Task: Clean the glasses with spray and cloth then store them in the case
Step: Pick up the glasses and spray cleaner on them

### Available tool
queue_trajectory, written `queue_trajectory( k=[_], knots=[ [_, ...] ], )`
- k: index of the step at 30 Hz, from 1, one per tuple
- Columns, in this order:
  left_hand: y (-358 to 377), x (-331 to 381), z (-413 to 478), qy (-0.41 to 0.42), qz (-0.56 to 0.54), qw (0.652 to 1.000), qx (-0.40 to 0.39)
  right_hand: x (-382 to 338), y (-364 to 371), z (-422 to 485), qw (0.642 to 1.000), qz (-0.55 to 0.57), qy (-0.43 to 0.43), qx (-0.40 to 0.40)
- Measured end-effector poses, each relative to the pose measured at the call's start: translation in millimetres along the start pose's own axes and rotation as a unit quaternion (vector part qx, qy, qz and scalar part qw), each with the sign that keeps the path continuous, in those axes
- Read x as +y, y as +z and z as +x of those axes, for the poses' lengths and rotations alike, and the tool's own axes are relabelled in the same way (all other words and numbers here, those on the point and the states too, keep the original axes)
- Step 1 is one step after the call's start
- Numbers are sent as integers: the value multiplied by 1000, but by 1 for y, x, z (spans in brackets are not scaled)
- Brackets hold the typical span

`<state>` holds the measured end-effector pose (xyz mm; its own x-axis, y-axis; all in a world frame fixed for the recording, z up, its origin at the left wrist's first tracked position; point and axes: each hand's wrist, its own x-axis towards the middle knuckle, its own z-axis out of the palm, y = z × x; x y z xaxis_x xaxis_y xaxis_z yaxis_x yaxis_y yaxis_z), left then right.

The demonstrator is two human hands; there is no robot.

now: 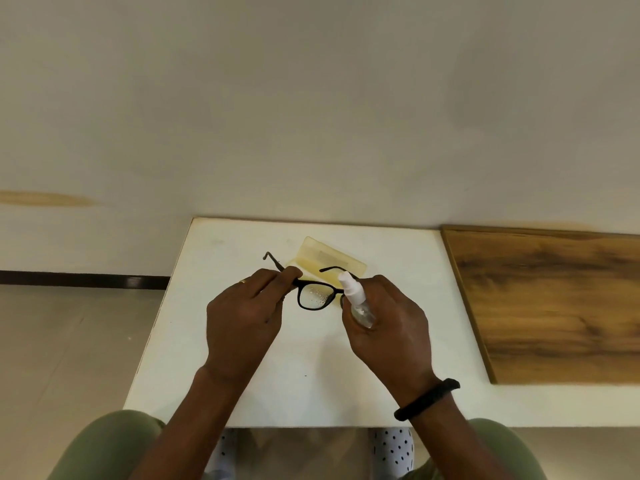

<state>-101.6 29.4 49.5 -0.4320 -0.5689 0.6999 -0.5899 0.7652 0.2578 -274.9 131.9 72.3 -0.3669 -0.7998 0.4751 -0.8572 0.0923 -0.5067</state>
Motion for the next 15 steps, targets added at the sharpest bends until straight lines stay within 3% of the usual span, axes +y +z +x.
queue_trajectory(
  k=[15],
  knots=[
    [3, 6, 1, 40, -9, 999, 21, 1, 2, 4, 999, -33, -13, 19]
  ],
)
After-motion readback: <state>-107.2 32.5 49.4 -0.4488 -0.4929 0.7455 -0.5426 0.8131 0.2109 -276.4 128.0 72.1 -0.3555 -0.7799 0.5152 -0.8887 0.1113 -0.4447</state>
